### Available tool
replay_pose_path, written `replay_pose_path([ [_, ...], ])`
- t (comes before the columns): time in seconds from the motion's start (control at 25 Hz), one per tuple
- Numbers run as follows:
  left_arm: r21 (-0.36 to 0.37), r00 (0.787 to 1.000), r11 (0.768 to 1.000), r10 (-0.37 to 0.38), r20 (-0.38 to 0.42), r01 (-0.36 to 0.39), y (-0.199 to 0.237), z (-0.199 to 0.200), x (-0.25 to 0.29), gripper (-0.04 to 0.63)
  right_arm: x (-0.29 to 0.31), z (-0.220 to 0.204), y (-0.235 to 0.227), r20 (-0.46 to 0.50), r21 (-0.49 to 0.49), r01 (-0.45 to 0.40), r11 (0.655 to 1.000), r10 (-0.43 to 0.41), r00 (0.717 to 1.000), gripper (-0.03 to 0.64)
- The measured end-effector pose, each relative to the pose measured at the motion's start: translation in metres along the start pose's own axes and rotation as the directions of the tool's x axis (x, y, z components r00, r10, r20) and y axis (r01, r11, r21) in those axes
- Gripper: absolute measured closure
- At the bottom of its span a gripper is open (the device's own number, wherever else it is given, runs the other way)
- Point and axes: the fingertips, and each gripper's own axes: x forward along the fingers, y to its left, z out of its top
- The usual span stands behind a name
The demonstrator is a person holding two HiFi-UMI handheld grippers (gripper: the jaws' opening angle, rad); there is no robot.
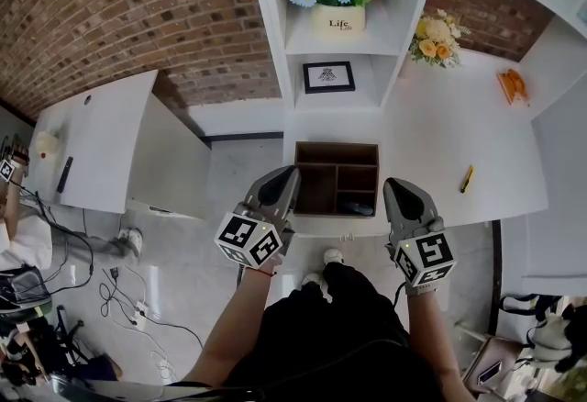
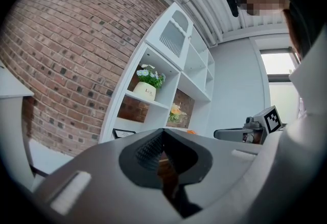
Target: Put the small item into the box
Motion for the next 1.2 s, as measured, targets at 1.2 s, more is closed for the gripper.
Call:
replay_pose_path([
  [1.2, 0.038, 0.999, 0.999, -0.028, 0.035, 0.026, -0.008, 0.021, 0.011, 0.594, 0.004, 0.030, -0.004, 0.080, -0.018, -0.003, 1.000, 0.004, 0.997, 0.614],
])
